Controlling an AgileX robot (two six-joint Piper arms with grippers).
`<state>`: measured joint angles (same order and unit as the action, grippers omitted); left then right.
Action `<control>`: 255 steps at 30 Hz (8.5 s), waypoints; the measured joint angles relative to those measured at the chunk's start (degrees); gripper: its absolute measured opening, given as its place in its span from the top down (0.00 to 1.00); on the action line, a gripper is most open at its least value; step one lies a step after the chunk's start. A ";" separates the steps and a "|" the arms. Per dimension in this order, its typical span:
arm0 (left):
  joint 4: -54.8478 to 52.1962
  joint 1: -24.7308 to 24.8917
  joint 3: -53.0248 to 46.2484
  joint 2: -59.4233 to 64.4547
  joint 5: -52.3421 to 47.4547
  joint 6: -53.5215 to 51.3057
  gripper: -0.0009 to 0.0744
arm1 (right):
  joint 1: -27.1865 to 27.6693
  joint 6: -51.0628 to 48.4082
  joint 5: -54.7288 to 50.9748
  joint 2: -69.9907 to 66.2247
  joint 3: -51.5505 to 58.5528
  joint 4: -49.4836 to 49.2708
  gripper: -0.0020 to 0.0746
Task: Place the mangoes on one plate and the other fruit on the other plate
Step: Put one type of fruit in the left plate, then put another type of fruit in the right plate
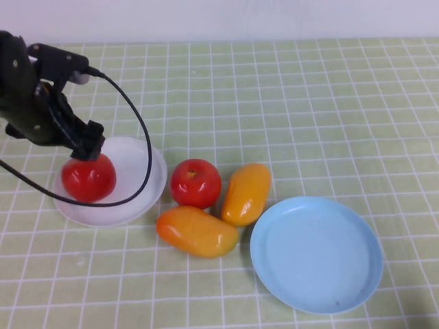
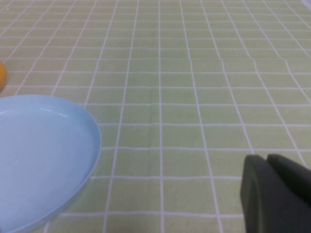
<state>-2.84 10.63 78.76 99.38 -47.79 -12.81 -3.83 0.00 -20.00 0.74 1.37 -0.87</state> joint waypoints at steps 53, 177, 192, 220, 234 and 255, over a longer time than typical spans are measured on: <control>9.18 19.13 11.34 14.01 -2.81 -6.05 0.21 | 0.00 0.00 0.00 0.00 0.00 0.00 1.00; 3.15 -4.91 -80.14 -99.97 36.46 6.16 0.99 | 0.00 0.00 0.00 0.00 0.09 0.00 1.00; 3.15 -5.41 -80.17 -99.99 26.25 6.16 0.99 | 0.00 0.00 0.00 0.00 0.09 0.00 1.00; 3.15 -5.41 -80.17 -99.99 26.16 6.16 0.99 | 0.00 0.00 10.25 0.00 0.13 -6.11 1.00; 3.15 -5.41 -80.17 -99.99 26.16 6.16 0.99 | 0.00 0.00 26.63 0.00 0.13 -25.67 1.00; 3.15 -5.41 -80.17 -99.99 26.16 6.16 0.99 | 0.00 -5.05 -22.96 -31.98 -27.55 -32.81 1.00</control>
<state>0.31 5.23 -1.42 -0.61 -21.63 -6.65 -3.83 -5.05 -42.96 -31.24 -26.18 -33.68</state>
